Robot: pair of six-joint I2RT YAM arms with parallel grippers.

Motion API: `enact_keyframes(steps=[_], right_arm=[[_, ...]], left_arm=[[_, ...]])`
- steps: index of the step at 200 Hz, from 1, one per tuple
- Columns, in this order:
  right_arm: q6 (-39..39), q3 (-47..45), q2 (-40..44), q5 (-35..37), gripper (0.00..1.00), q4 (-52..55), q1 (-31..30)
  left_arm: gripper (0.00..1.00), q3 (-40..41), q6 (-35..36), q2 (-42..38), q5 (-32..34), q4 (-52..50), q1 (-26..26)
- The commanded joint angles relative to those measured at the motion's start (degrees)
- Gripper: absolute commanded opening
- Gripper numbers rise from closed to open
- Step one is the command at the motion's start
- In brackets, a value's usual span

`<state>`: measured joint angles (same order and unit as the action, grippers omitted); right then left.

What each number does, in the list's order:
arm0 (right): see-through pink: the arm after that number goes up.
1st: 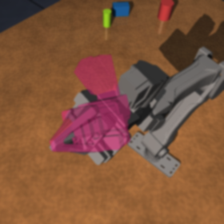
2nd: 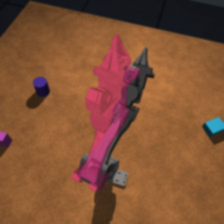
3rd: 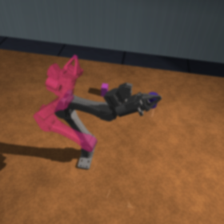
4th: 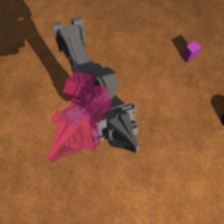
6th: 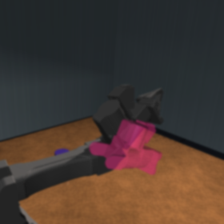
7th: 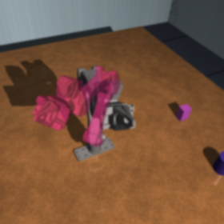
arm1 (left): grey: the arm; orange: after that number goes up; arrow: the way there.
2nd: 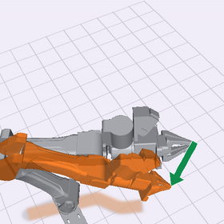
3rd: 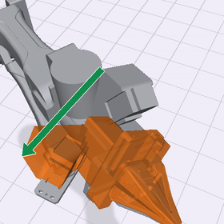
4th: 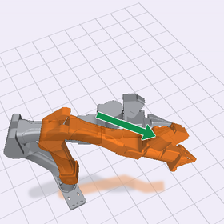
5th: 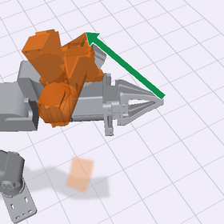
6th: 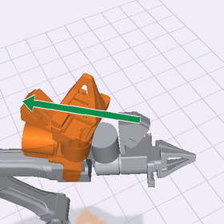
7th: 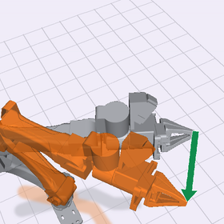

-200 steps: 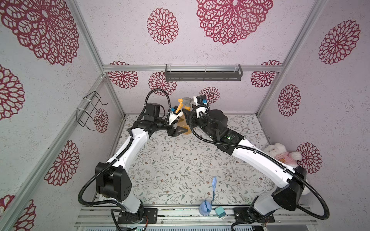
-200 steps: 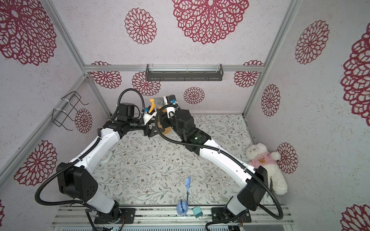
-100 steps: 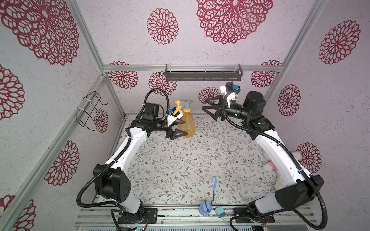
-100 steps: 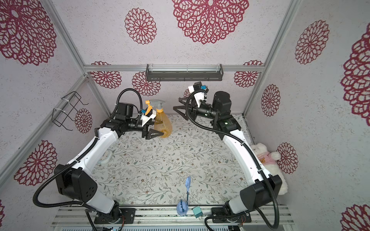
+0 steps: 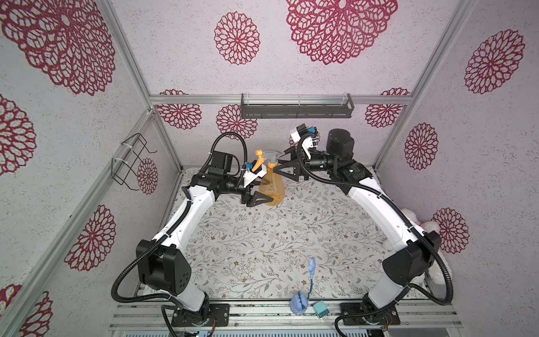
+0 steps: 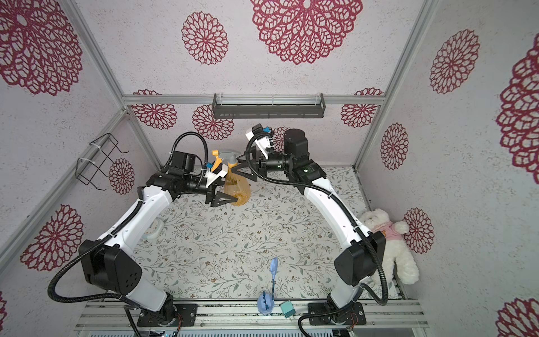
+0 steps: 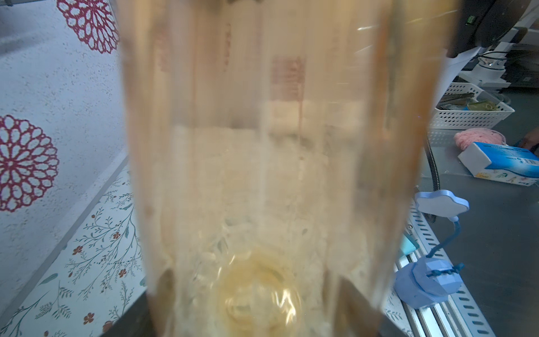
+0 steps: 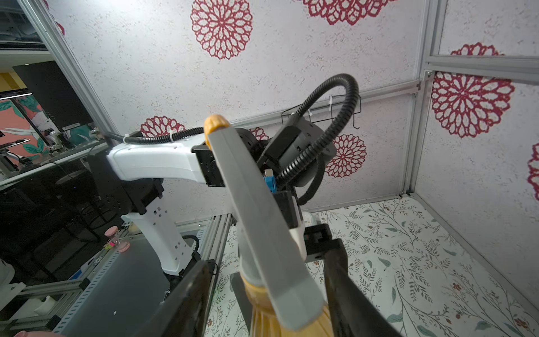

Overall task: Attach spray nozzles to spray bottles
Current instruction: Screw the spray nozzle on the spray bottle.

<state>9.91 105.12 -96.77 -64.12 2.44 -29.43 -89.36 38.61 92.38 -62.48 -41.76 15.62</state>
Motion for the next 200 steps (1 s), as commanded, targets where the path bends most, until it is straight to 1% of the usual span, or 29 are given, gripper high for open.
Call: enact_keyframes(steps=[1,62,73,83,105,119,134,150,159,170,183,200], right_arm=[[-0.86,2.33,0.11,-2.52,0.6,-1.34,-0.68],[-1.95,3.45,-1.03,-2.22,0.46,0.49,-2.04],[-2.71,3.92,-1.03,-1.91,0.39,1.44,-2.17],[-3.05,4.21,-1.03,-1.19,0.3,2.29,-2.25],[-4.95,4.09,-0.44,0.78,0.12,4.9,-2.58],[-6.46,3.2,0.47,3.45,0.07,6.65,-2.94],[-6.92,0.69,1.97,5.89,0.04,6.25,-3.39],[-7.19,-2.6,3.87,11.52,0.02,5.72,-4.26],[-6.45,-5.16,5.27,16.29,0.02,4.6,-5.0],[-5.16,-8.34,7.18,23.9,0.0,2.7,-6.12],[-2.68,-11.85,9.31,36.72,0.0,1.0,-8.01],[-1.29,-15.99,11.74,49.23,0.0,-1.46,-10.75]], left_arm=[[0.0,-2.18,2.82,0.43,-2.2,-1.96,0.51],[0.0,-2.83,4.14,0.7,-2.47,-4.11,1.07],[0.0,-2.9,4.28,0.74,-2.37,-4.45,1.04],[0.0,-2.92,4.28,0.78,-2.25,-4.49,1.06],[0.0,-2.92,3.52,0.76,-1.52,-4.1,1.17],[0.0,-2.72,1.95,0.74,-0.34,-2.81,1.17],[0.0,-2.25,0.19,0.39,1.23,-0.84,1.17],[0.0,-0.82,-4.08,-0.62,4.64,3.99,1.17],[0.0,0.23,-6.98,-1.31,6.76,7.1,0.99],[0.0,1.42,-9.8,-2.09,9.42,10.87,0.74],[0.0,2.44,-12.92,-2.7,12.39,14.37,0.48],[0.0,3.38,-15.58,-3.24,15.62,17.42,0.35]])
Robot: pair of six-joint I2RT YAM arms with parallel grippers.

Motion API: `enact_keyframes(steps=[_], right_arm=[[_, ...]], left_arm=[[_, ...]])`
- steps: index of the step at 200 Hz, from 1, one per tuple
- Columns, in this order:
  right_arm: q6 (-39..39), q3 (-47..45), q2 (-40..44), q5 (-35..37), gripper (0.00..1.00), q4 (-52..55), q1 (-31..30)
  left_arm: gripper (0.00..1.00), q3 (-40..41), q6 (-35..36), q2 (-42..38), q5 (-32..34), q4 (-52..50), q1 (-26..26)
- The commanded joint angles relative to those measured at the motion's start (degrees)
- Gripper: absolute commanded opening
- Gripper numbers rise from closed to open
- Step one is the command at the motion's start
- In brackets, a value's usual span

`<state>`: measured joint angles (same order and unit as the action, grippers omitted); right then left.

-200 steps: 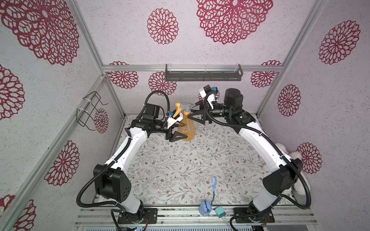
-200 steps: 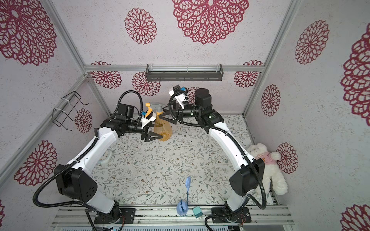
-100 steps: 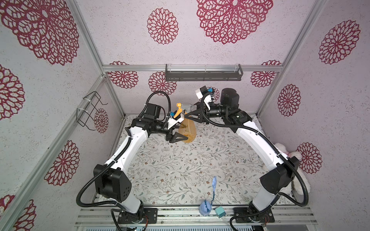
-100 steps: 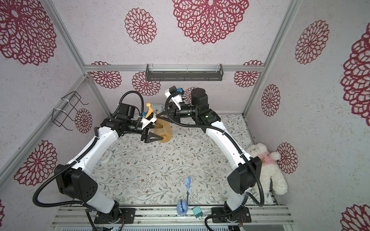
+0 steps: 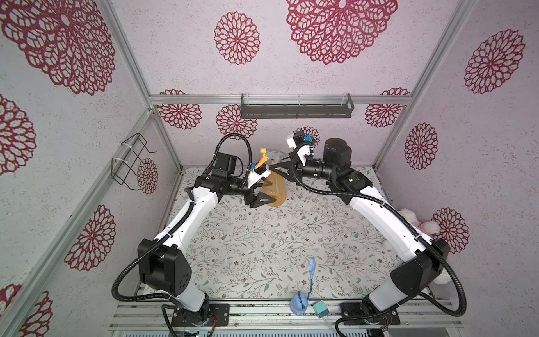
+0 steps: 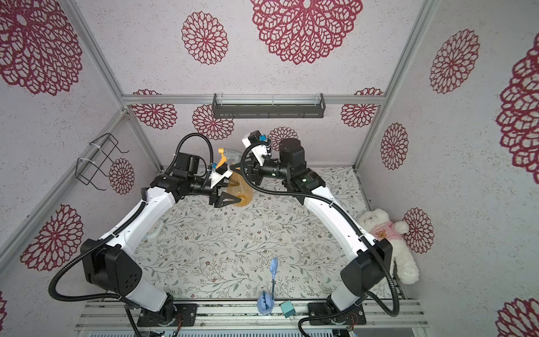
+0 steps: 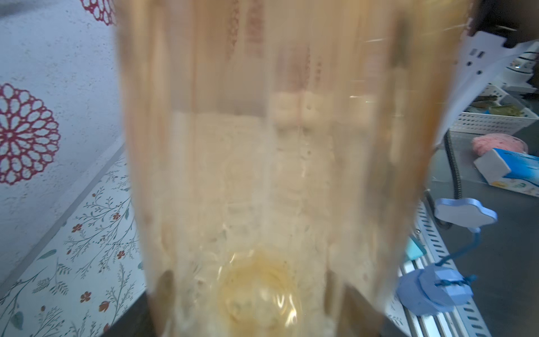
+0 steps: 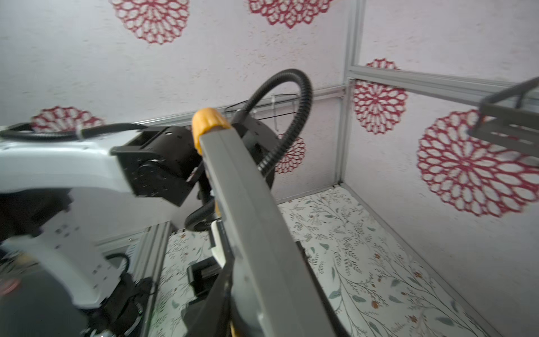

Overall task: Attach spray nozzles to spray bottles
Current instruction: Screw the spray nozzle on the spray bottle.

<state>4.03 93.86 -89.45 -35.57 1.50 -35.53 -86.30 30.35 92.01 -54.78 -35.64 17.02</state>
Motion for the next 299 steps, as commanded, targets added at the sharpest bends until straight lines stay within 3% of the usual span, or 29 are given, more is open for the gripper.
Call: enact_keyframes(steps=[1,17,34,51,73,87,116,190,213,248,299], right_arm=[[4.63,-4.96,4.53,21.36,0.0,-0.66,-4.78],[4.65,-7.72,5.93,27.06,0.0,-3.4,-6.47],[3.73,-7.82,6.37,23.4,0.29,-4.44,-6.45],[1.23,-5.53,6.18,9.21,0.5,-3.84,-4.32],[0.68,-2.2,5.46,-9.57,0.59,-2.71,1.09],[3.66,-1.29,4.8,-16.83,0.6,-5.19,4.3],[2.16,2.69,2.66,-21.4,0.6,-2.25,5.75],[4.9,6.66,-2.13,-25.01,0.51,-3.69,5.62],[5.14,7.2,-2.29,-25.47,0.36,-3.82,5.63],[5.02,7.57,-2.48,-25.87,0.0,-3.09,5.6],[5.04,0.1,2.5,-17.75,0.0,-7.73,5.85]], left_arm=[[0.0,0.33,-7.49,-2.88,8.11,11.43,-1.08],[0.0,0.78,-8.27,-2.89,8.44,12.75,-1.09],[0.0,0.46,-6.14,-2.62,6.3,10.87,-0.93],[0.0,-0.29,-2.1,-2.37,1.94,6.51,-0.93],[0.0,-2.61,3.42,-1.07,-2.3,-0.63,-0.8],[0.0,-3.56,5.26,-0.33,-3.91,-3.32,-0.61],[0.0,-4.62,8.14,0.36,-6.07,-6.57,-0.14],[0.0,-6.68,11.0,1.84,-7.17,-11.07,0.58],[0.0,-7.41,11.84,2.46,-7.09,-12.41,0.86],[0.0,-7.77,11.79,3.18,-5.72,-12.94,1.3],[0.0,0.83,-4.14,-2.55,7.81,6.67,0.94]])
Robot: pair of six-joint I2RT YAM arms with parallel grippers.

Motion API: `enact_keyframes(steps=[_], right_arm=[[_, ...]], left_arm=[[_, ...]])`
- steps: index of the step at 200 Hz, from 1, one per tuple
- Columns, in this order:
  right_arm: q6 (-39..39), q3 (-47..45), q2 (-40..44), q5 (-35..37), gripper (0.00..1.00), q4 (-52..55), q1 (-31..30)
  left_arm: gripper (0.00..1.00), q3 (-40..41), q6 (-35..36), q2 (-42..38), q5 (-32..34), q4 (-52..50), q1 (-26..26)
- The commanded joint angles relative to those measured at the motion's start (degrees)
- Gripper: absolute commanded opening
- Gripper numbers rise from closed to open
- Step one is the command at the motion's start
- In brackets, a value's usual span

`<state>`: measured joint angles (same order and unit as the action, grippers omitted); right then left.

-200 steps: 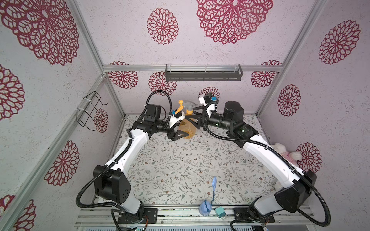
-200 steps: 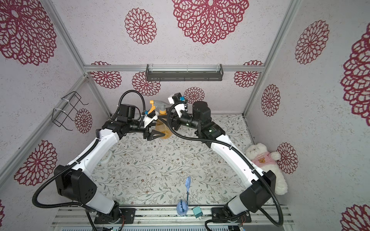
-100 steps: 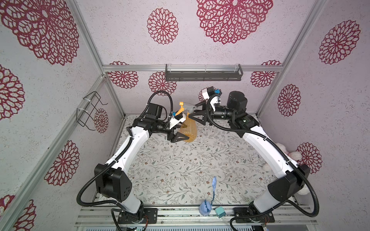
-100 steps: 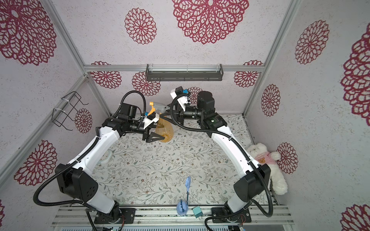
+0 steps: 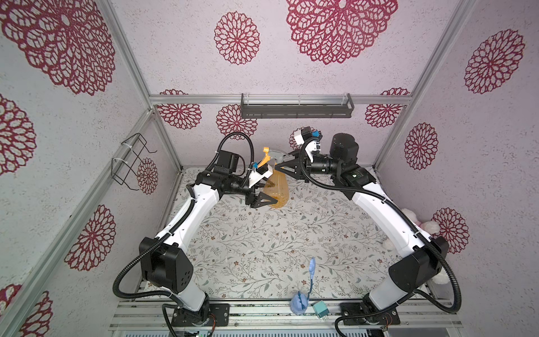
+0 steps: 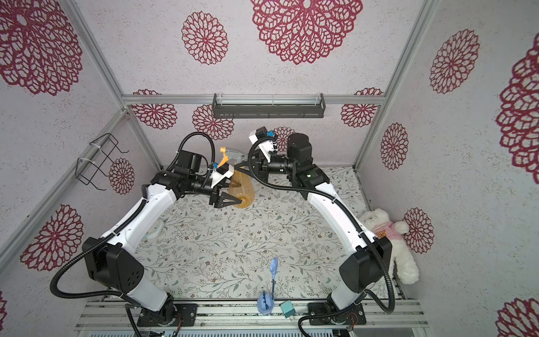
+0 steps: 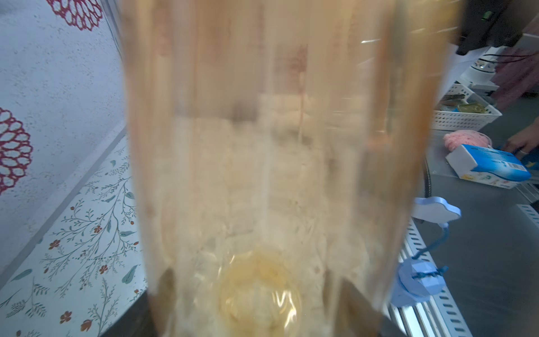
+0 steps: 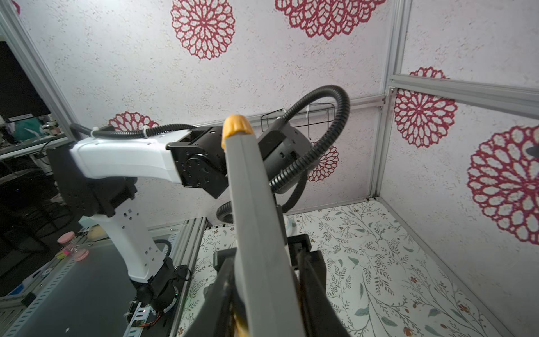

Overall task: Attach spray nozzles to spray bottles
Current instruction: Screw the spray nozzle on the spray bottle.

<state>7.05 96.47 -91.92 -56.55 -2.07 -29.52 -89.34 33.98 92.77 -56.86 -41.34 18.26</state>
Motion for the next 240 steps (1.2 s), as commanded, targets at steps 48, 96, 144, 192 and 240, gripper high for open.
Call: enact_keyframes(steps=[48,96,144,192,240], right_arm=[[4.78,-8.71,6.84,11.97,0.0,-11.01,-0.19],[6.4,-8.08,6.05,6.53,0.0,-12.94,1.22],[13.33,-4.54,4.99,-9.18,0.48,-17.33,4.39],[12.15,-1.35,2.37,-12.24,0.5,-13.41,3.4],[7.59,3.8,-1.35,-12.16,0.52,-5.6,1.72]], left_arm=[[0.0,7.83,-21.77,-7.44,19.18,24.74,-0.38],[0.0,5.37,-13.03,-7.49,5.77,16.09,0.02],[0.0,-2.42,2.52,-1.56,-2.87,-3.7,0.01],[0.0,-3.99,5.75,0.63,-3.7,-7.23,0.7],[0.0,-4.97,7.42,1.28,-3.0,-9.49,1.08]])
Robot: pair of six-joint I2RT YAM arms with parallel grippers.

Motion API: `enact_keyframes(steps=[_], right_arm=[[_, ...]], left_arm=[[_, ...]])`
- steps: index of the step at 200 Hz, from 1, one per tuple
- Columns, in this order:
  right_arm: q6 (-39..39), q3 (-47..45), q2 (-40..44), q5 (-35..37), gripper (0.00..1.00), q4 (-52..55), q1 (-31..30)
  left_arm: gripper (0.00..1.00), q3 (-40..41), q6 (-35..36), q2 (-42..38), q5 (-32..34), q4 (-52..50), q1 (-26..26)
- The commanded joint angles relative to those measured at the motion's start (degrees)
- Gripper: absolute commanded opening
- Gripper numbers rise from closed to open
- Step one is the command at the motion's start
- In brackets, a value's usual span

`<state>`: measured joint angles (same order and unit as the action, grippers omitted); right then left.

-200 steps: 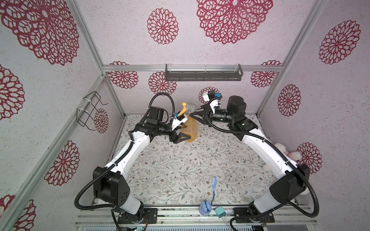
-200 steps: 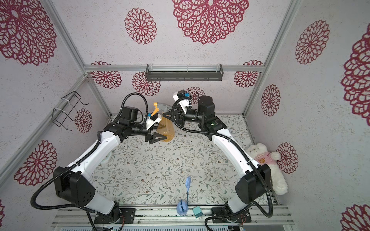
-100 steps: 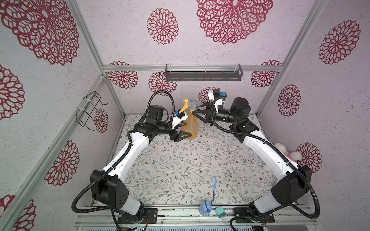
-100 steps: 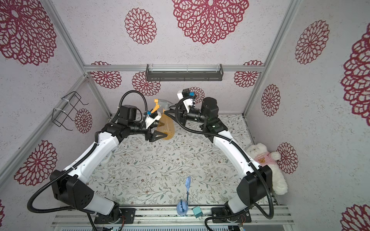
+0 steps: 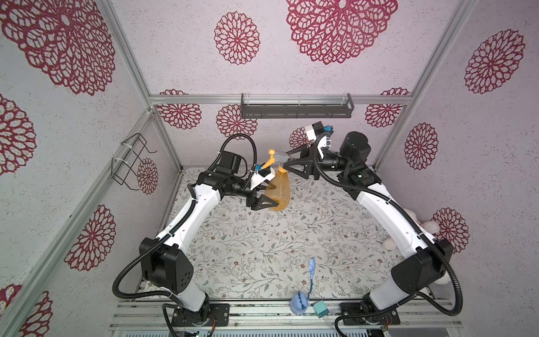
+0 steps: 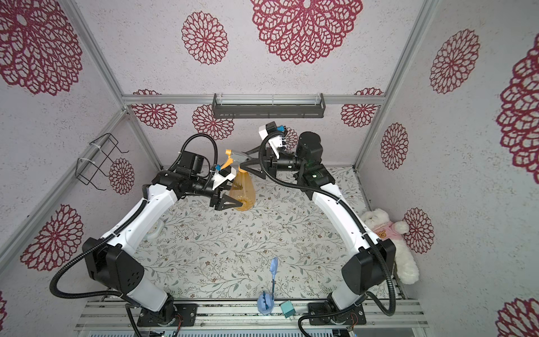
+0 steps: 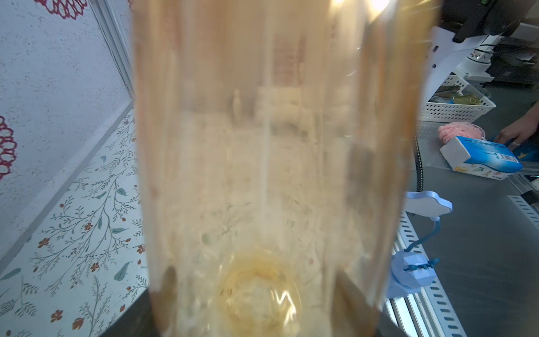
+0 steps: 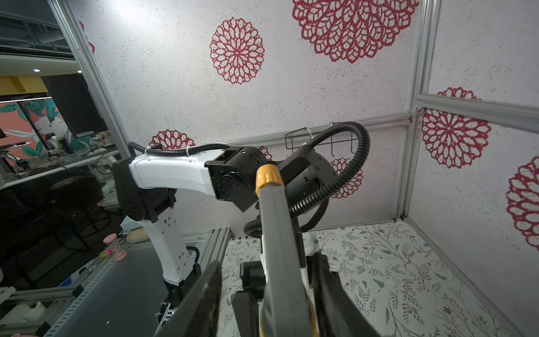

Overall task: Attach spray nozzles to spray bottles
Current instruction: Screw the spray nozzle on the spray bottle.

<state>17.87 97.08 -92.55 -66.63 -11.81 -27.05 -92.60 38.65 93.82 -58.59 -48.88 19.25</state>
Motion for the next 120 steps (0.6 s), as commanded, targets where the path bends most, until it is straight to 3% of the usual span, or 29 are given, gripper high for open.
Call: enact_keyframes(steps=[1,32,43,66,85,105,120], right_arm=[[-3.43,3.2,-0.75,-2.0,0.52,4.29,-0.74],[-5.1,3.47,-0.79,-1.46,0.49,6.52,-0.73],[-4.73,3.55,-0.84,-1.74,0.38,6.02,-0.96],[-3.59,3.82,-0.79,-2.78,0.01,5.05,-1.24],[-4.27,3.44,-0.07,-2.59,0.0,5.6,-1.28],[-9.02,3.25,1.35,-0.1,0.0,9.75,-1.05],[-9.0,2.82,1.85,0.6,0.0,9.05,-0.59]], left_arm=[[0.0,-1.71,2.79,0.18,-1.22,-1.93,0.09],[0.0,-1.25,2.91,-0.05,-1.18,-1.88,0.14],[0.0,-1.27,2.96,0.09,-1.26,-1.97,0.1],[0.0,-1.51,2.84,0.61,-0.69,-2.16,0.12],[0.01,-1.35,0.9,0.7,0.2,-0.68,0.11],[0.18,0.68,-2.01,-0.78,2.09,3.12,0.05],[0.77,4.02,-5.67,-3.28,3.26,8.74,-0.24]])
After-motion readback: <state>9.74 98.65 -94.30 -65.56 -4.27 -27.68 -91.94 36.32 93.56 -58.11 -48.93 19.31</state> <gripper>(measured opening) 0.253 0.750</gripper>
